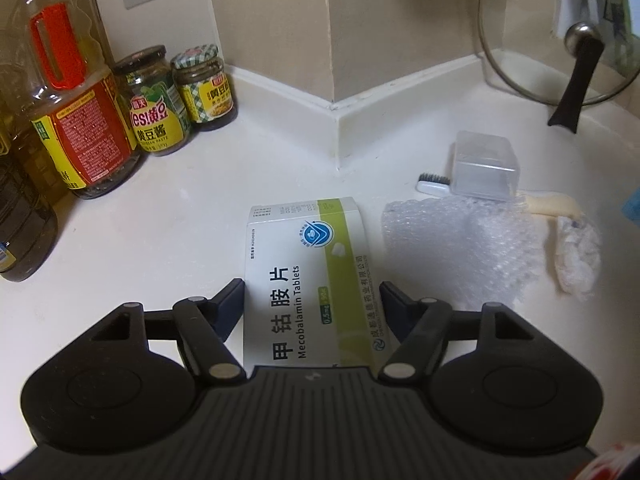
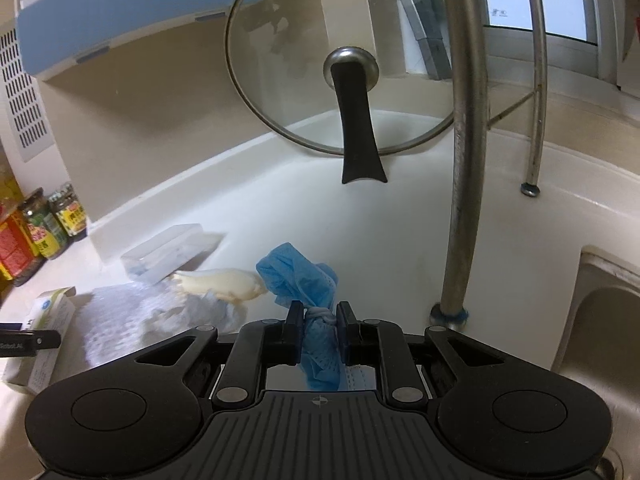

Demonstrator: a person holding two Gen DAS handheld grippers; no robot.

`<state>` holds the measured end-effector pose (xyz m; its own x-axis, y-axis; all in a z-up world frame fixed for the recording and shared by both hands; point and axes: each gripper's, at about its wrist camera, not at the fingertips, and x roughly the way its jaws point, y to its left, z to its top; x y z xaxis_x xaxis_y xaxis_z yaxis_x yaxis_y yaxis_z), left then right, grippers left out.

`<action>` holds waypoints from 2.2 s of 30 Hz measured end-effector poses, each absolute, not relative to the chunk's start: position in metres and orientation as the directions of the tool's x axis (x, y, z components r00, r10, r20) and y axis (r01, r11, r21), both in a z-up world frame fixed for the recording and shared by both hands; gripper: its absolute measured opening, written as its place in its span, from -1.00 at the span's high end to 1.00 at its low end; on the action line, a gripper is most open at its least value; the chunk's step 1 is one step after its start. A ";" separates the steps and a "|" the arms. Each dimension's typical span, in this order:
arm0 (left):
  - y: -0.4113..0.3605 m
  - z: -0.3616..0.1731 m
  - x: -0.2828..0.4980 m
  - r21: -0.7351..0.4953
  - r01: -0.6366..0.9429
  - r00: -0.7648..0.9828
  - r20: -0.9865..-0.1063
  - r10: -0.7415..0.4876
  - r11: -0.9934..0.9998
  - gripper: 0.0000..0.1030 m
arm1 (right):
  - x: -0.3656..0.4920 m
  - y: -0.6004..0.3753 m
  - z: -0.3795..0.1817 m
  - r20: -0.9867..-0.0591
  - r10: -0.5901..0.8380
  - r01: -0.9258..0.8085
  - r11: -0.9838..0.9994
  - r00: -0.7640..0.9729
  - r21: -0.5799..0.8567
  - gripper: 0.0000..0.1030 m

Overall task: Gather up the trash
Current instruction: 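Carry the medicine box in left gripper while right gripper carries the blue glove to the bin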

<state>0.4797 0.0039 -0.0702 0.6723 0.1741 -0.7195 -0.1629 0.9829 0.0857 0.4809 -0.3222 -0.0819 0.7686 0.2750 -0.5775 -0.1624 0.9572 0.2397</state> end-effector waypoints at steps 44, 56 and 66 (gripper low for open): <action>0.032 -0.074 0.206 -0.122 0.168 0.654 -0.729 -0.203 0.978 -0.37 | 0.189 -0.185 -0.082 -0.668 0.398 -0.192 0.912 0.629 0.363 0.66; 0.019 -0.128 0.188 -0.143 0.103 0.573 -0.800 -0.176 0.984 -0.37 | 0.183 -0.187 -0.135 -0.753 0.417 -0.212 0.908 0.509 0.361 0.66; 0.018 -0.188 0.192 -0.131 0.028 0.533 -0.837 -0.126 0.991 -0.37 | 0.194 -0.182 -0.192 -0.791 0.439 -0.218 0.898 0.425 0.382 0.66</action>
<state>0.1925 0.0181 -0.1882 0.5333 -0.1260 -0.8365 0.0283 0.9909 -0.1313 0.1939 -0.1818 -0.1923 0.4249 0.4394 -0.7915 -0.2179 0.8982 0.3817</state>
